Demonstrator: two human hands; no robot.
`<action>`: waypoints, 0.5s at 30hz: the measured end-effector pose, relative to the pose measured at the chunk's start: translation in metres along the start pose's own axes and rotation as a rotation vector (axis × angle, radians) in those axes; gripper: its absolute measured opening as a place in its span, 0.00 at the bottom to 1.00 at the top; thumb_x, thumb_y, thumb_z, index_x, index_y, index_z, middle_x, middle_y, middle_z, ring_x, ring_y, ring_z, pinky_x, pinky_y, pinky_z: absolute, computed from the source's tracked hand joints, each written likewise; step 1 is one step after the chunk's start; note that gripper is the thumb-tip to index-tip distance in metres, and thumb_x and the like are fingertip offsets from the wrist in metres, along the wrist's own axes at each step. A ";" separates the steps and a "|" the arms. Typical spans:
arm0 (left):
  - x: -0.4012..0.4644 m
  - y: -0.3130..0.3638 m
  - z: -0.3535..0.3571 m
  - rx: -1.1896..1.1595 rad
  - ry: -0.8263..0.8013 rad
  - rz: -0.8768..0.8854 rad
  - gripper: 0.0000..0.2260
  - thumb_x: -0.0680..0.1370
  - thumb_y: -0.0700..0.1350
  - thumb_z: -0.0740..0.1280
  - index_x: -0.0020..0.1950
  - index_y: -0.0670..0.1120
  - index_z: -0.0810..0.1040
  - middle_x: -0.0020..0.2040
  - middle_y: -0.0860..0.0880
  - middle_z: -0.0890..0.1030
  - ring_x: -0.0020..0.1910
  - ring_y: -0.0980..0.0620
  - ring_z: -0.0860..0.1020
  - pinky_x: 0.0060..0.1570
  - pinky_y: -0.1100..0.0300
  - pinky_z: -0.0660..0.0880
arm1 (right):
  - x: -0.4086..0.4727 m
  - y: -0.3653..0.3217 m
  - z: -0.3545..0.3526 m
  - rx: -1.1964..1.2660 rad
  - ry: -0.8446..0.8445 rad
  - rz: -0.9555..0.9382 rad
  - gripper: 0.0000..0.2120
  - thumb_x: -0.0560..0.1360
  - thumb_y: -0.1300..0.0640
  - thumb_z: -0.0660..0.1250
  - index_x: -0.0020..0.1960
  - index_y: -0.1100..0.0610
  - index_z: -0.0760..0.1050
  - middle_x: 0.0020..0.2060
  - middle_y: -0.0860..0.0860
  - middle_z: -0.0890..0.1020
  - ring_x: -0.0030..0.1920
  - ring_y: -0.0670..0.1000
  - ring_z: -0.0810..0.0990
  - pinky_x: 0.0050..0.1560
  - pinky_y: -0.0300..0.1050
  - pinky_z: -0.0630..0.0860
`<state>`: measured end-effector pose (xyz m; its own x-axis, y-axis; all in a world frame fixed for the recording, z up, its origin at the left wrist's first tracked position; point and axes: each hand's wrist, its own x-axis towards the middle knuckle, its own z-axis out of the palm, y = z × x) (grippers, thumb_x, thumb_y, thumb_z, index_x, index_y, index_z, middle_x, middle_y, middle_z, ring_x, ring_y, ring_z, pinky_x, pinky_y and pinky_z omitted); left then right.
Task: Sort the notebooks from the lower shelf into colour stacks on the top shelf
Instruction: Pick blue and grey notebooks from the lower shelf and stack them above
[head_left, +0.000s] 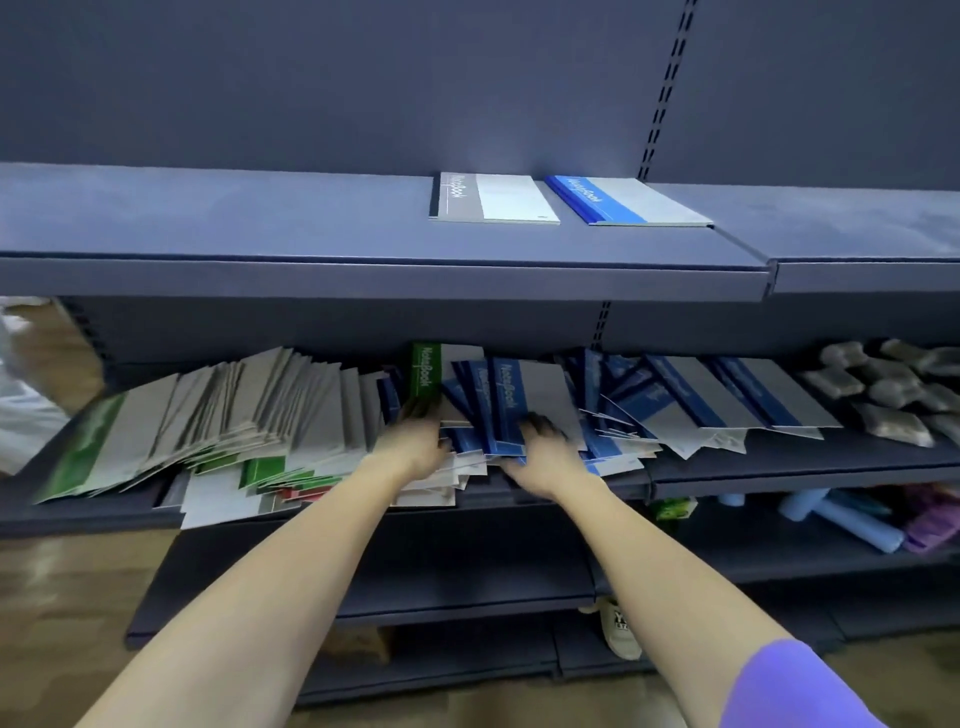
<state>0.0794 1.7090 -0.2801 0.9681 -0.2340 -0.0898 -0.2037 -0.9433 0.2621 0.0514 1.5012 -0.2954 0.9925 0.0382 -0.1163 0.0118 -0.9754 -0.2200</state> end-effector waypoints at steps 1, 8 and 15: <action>0.003 -0.003 0.002 -0.001 -0.017 -0.002 0.32 0.81 0.51 0.62 0.82 0.48 0.52 0.81 0.46 0.55 0.79 0.44 0.56 0.72 0.47 0.64 | 0.004 0.000 0.002 -0.008 0.005 -0.005 0.37 0.78 0.38 0.63 0.80 0.54 0.57 0.78 0.55 0.60 0.76 0.59 0.61 0.75 0.51 0.61; 0.009 0.001 0.003 0.120 0.055 0.027 0.29 0.77 0.49 0.65 0.76 0.43 0.63 0.76 0.43 0.61 0.74 0.41 0.60 0.69 0.47 0.65 | 0.009 -0.008 0.009 -0.105 0.147 0.007 0.29 0.76 0.38 0.66 0.72 0.49 0.70 0.69 0.53 0.71 0.67 0.58 0.69 0.66 0.53 0.68; -0.001 -0.003 0.019 0.158 0.119 0.077 0.22 0.80 0.46 0.62 0.72 0.41 0.65 0.71 0.39 0.66 0.69 0.39 0.65 0.63 0.48 0.71 | 0.003 -0.008 0.001 -0.063 0.084 0.002 0.25 0.80 0.41 0.62 0.72 0.53 0.71 0.68 0.55 0.72 0.66 0.60 0.70 0.64 0.51 0.70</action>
<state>0.0767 1.7076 -0.2994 0.9572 -0.2864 0.0416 -0.2892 -0.9510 0.1091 0.0537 1.5094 -0.2950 0.9992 0.0206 -0.0346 0.0148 -0.9873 -0.1581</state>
